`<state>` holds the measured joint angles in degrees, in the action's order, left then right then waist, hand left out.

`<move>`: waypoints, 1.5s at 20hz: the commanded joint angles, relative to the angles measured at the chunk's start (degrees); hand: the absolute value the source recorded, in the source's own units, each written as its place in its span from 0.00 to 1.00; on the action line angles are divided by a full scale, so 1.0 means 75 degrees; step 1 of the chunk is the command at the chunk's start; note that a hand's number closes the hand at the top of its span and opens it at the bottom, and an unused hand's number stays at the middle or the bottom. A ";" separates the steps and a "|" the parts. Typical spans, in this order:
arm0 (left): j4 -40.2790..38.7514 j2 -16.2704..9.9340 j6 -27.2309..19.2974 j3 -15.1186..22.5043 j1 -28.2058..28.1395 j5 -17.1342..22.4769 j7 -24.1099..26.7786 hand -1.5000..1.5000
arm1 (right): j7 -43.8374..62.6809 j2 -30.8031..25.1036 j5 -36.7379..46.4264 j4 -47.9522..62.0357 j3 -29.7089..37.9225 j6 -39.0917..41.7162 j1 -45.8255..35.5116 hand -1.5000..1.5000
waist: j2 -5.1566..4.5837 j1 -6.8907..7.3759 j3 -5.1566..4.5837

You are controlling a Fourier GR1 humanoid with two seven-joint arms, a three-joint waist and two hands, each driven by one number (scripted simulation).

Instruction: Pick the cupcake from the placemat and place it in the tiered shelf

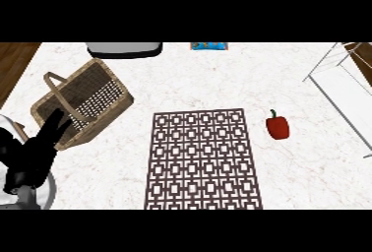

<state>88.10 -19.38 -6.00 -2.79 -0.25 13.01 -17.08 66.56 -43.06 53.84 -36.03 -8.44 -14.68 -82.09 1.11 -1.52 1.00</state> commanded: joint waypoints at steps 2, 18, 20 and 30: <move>-0.0727 0.0307 0.0154 0.0243 0.0066 0.0100 -0.0319 0.50 | 0.0437 -0.0641 -0.0254 0.0021 0.0492 0.0828 -0.0130 1.00 | -0.0111 -0.0045 -0.0144; -0.0773 0.0532 0.0369 0.0338 0.0119 -0.0094 -0.0247 0.50 | -0.0838 -0.0979 -0.0489 0.0320 0.1066 0.0292 0.1553 1.00 | -0.0200 0.0168 -0.0136; -0.0812 0.0797 0.0300 0.0380 -0.0123 -0.0108 0.0017 0.50 | -0.1235 -0.1390 -0.0634 0.0418 0.1264 0.0498 0.1796 1.00 | -0.0183 0.0115 -0.0137; -0.0876 0.0765 0.0356 0.0209 0.0087 -0.0242 -0.0012 0.50 | -0.1820 -0.1279 -0.0700 0.0304 0.1534 0.0116 0.2191 1.00 | -0.0177 0.0201 -0.0138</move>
<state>86.60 -17.06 -4.10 -3.73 0.64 10.61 -16.13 53.68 -52.83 48.71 -33.56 2.55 -13.50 -66.62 0.67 0.38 1.06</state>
